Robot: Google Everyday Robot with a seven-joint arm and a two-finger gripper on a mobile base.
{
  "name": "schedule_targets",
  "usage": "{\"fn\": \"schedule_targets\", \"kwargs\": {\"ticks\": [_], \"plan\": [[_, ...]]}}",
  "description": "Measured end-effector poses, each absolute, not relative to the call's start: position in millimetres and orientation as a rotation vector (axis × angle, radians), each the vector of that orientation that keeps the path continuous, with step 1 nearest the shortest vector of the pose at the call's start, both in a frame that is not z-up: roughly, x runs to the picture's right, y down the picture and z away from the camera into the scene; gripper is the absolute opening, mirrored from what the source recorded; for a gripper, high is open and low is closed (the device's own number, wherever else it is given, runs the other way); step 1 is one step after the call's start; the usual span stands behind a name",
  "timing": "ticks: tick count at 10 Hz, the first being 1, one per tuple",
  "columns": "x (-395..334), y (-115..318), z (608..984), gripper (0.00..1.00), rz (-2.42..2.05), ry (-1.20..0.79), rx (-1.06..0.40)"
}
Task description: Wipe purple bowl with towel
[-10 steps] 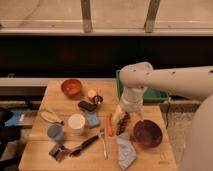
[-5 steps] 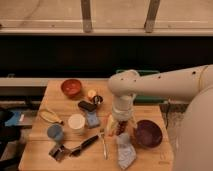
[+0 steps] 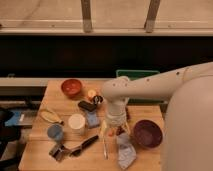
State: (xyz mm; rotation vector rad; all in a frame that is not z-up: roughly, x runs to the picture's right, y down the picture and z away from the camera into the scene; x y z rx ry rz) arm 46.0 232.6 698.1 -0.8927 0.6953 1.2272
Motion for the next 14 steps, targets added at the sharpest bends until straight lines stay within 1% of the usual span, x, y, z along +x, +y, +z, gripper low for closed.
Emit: {"fn": "schedule_targets", "kwargs": {"ticks": [4,9,13,14], "plan": [[36.8,257.7,712.3,0.8,1.201,0.738,-0.944],[80.2,283.4,731.8,0.8,1.276,0.851,-0.973],[98.8,298.6,747.2,0.8,1.323,0.91,-1.005],[104.5,301.3,750.1,0.77,1.337,0.927,-1.004]]}}
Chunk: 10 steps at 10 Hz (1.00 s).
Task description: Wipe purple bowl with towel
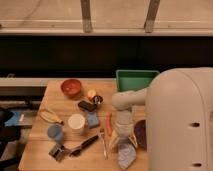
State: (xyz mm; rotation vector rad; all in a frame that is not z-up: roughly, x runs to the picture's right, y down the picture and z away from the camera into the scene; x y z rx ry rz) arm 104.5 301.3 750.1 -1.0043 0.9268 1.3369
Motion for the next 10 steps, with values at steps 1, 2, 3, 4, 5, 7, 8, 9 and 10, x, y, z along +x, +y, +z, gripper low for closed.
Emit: {"fn": "schedule_targets", "kwargs": {"ticks": [1,2,3,4,5,7,8,9,10], "plan": [[109.5,304.9,753.6,0.7,1.349,0.95,-0.994],[113.5,307.4,755.8,0.6,1.373,0.978,-0.966],[117.3,309.8,756.6,0.48,1.404,1.011,-0.932],[119.0,312.2,756.9,0.4,1.406,1.022,-0.92],[119.1,313.1,756.9,0.28,1.401,1.027,-0.904],[118.3,311.9,754.5,0.09,1.405,1.025,-0.886],[117.2,308.0,751.6,0.01,1.414,1.007,-0.88],[114.9,301.7,747.7,0.0,1.423,0.985,-0.876],[110.9,291.4,742.0,0.0,1.429,0.955,-0.868]]}}
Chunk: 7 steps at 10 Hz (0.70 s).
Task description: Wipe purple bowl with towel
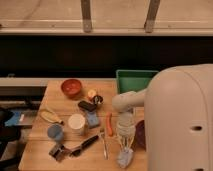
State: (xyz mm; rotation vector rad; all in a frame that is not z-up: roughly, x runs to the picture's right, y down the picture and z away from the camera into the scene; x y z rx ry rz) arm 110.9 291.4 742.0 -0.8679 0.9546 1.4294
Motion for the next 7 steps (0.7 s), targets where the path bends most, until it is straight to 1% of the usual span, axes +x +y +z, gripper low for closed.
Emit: {"fn": "schedule_targets", "kwargs": {"ticks": [2,4,6,7], "plan": [[104.9,258.2,725.6,0.0,1.46,0.854,-0.832],[105.4,214.3,708.8,0.0,1.509,0.74,-0.769],[124.1,165.9,704.8,0.0,1.608,0.675,-0.659],[137.2,154.0,707.5,0.0,1.644,0.67,-0.626]]}}
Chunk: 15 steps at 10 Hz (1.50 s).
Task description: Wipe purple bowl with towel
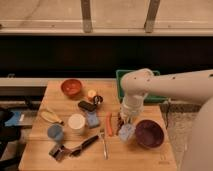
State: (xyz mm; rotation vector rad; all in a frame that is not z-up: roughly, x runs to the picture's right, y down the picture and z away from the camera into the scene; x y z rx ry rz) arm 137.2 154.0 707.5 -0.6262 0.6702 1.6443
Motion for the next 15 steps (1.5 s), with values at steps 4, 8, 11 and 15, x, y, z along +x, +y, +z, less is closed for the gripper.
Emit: {"fn": "schedule_targets", "kwargs": {"ticks": [4,8,11,15], "plan": [[223.5,145.4,704.2,0.0,1.816,0.685,-0.558],[283.4,162.6,696.2,0.0,1.915,0.68,-0.576],[283.9,163.2,696.9,0.0,1.916,0.681,-0.575],[283.8,172.2,720.9,0.0,1.954,0.701,-0.587]]}}
